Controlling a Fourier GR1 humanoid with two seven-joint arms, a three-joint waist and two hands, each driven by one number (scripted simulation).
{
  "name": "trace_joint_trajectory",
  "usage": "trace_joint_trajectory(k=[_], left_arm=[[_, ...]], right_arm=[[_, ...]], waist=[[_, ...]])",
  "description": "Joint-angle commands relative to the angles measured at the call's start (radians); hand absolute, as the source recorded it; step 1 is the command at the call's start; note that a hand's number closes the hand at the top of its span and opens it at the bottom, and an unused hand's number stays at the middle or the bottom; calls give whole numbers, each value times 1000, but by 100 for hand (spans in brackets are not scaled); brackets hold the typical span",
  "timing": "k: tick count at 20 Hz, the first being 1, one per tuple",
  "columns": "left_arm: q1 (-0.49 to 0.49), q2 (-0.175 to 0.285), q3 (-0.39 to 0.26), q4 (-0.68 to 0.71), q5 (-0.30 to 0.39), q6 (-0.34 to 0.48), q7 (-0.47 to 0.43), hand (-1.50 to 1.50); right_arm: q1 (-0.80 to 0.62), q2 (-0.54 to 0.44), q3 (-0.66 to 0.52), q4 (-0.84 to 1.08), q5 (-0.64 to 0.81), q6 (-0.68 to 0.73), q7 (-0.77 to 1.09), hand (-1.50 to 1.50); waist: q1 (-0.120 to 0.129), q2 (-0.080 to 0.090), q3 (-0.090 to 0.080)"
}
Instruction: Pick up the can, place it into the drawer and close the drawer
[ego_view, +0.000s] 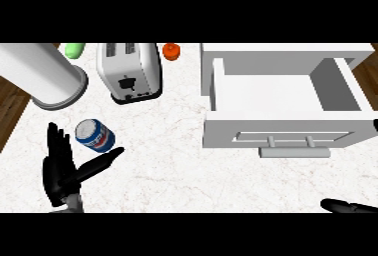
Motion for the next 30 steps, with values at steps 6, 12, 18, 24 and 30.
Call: trace_joint_trajectory(k=[6, 12, 18, 24, 30], left_arm=[[-85, 34, 101, 259, 103, -30, -156, -150], [-199, 86, 179, 479, 173, -94, -254, -150], [-236, 73, 213, 672, 210, -119, -398, -150], [-361, 123, 269, 910, 240, -139, -524, -150], [-425, 138, 227, 915, 242, -134, -496, -150]], right_arm=[[-64, -2, 2, -8, 21, -13, 67, -150], [27, 29, 7, -154, 26, -13, 133, -150], [-38, -46, -87, -114, -61, 31, 169, -150], [40, -27, -107, -140, -103, 90, 130, -150], [-14, -12, -98, -60, -35, 68, 88, -150]], waist=[[2, 1, 0], [-4, 0, 0], [-4, 1, 0], [-11, 2, -1], [-5, 1, 0]])
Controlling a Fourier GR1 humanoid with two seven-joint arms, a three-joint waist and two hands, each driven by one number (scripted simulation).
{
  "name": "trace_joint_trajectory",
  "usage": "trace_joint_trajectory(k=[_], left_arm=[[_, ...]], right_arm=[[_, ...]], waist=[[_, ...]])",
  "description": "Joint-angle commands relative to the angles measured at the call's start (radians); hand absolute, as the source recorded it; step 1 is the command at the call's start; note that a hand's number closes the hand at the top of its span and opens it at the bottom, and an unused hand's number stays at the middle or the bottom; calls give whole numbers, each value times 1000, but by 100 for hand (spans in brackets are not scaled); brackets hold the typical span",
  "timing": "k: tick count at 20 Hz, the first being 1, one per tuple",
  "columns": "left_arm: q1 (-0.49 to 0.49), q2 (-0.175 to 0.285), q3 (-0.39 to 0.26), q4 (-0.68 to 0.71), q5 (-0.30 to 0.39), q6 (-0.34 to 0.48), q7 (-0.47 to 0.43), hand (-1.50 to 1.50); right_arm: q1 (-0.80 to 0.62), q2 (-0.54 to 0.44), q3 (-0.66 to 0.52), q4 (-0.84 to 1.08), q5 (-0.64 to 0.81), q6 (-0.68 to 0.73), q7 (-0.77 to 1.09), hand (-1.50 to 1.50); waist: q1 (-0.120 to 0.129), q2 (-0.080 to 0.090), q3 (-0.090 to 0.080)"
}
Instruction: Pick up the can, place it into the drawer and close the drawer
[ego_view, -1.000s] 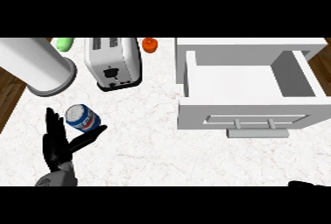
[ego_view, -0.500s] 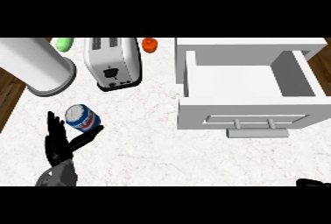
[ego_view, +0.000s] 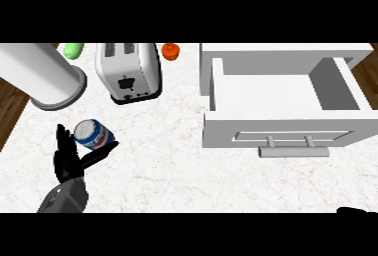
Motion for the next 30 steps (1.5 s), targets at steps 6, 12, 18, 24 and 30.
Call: trace_joint_trajectory(k=[6, 12, 18, 24, 30], left_arm=[[-176, 81, 9, 268, -6, -123, -66, -150], [-220, 53, 2, 306, 7, -186, -104, 150], [-251, 98, 18, 348, 16, -246, -161, 150], [-298, -61, -125, 324, -94, -304, -160, 150], [-368, -62, -127, 289, -77, -362, -98, 150]], right_arm=[[11, 2, -3, -77, -16, 3, 50, -150], [-39, 16, 18, 1, 33, -8, -4, -150], [2, 45, 37, -67, 69, -26, 9, -150], [-61, 2, 12, -63, 44, -38, 79, -150], [-36, 1, -10, -38, 35, -7, 16, -150]], waist=[[-16, 4, -1], [-8, 4, -1], [-14, 5, -1], [-12, 1, -1], [-7, 1, 0]])
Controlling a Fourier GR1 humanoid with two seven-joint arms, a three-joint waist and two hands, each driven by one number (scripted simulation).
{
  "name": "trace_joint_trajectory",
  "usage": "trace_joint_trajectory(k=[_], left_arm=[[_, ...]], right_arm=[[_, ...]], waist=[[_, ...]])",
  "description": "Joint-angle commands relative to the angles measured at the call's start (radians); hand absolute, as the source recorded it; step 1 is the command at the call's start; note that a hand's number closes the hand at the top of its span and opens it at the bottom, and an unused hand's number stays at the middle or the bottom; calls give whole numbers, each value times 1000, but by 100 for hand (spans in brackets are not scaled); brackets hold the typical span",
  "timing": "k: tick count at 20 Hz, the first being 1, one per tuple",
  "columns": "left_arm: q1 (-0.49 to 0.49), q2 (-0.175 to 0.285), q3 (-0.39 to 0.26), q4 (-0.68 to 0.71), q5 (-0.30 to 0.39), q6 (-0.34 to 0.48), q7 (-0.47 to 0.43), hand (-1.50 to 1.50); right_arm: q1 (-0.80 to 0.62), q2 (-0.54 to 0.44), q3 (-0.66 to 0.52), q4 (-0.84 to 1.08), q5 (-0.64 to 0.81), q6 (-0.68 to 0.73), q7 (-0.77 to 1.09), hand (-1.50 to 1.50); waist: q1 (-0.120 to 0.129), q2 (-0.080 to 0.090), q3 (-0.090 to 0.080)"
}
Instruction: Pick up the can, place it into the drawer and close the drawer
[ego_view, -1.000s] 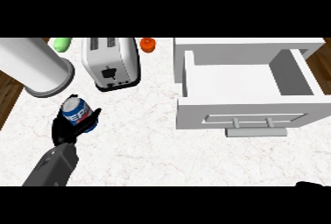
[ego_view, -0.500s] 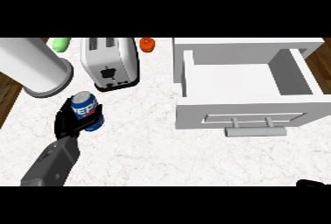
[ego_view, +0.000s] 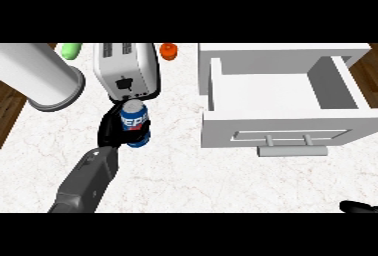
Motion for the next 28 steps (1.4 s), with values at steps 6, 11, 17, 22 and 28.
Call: trace_joint_trajectory(k=[6, 11, 17, 22, 28], left_arm=[[-126, -57, -74, -123, -31, 45, 192, 150], [-95, -100, -158, -360, -41, 91, 327, 150], [-203, -102, -259, -549, 48, 174, 583, 150], [-266, -102, -305, -663, 33, 267, 735, 150], [-476, -102, -321, -616, 5, 343, 861, 150]], right_arm=[[-28, 28, 51, 11, 95, -39, -2, -150], [28, 32, -10, 13, 28, -13, -49, -150], [-27, -10, -11, -52, 36, -39, 77, -150], [-6, -4, -11, -40, 28, -18, 41, -150], [4, 27, 8, -11, 54, -19, -19, -150]], waist=[[13, -3, 1], [25, -11, 2], [21, -11, 1], [15, -8, 2], [4, -3, 2]])
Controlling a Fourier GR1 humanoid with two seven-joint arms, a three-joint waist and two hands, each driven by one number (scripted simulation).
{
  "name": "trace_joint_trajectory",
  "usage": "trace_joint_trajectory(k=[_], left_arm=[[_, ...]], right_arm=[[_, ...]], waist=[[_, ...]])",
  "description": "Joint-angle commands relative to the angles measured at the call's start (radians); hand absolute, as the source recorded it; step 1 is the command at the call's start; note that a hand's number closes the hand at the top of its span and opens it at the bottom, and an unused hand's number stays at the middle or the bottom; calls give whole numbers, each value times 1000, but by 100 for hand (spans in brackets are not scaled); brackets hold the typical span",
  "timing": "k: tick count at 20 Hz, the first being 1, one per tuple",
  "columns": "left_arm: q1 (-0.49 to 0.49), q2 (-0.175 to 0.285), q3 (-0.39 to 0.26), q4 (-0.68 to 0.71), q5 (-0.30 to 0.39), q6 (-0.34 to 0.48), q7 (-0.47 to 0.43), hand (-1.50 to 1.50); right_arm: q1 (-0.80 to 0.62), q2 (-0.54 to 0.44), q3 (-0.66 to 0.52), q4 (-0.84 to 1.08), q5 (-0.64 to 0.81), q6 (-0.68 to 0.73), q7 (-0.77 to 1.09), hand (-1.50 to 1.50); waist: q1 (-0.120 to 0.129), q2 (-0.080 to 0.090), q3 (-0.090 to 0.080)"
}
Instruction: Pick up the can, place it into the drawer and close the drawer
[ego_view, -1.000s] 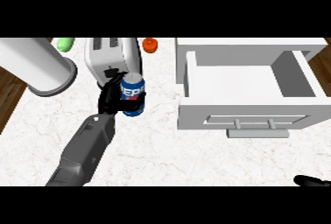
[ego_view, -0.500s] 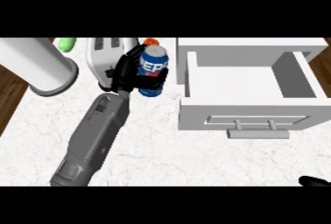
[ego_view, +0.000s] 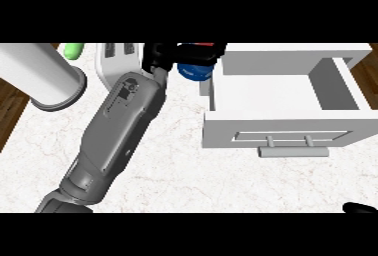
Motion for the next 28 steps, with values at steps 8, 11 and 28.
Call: trace_joint_trajectory(k=[8, 11, 28], left_arm=[[-252, -1, -97, 183, 84, 136, 57, 150], [-321, -1, -61, 215, 73, 102, 121, 150], [-558, -1, -197, 542, 229, 237, 32, 150]], right_arm=[[-50, -27, -21, -4, -36, -6, 48, -150], [-9, 2, -13, -1, -17, 2, -17, -150], [-116, -47, 34, -13, 0, -18, 106, -150]], waist=[[-30, 8, 0], [-20, 6, 0], [-75, 23, 2]])
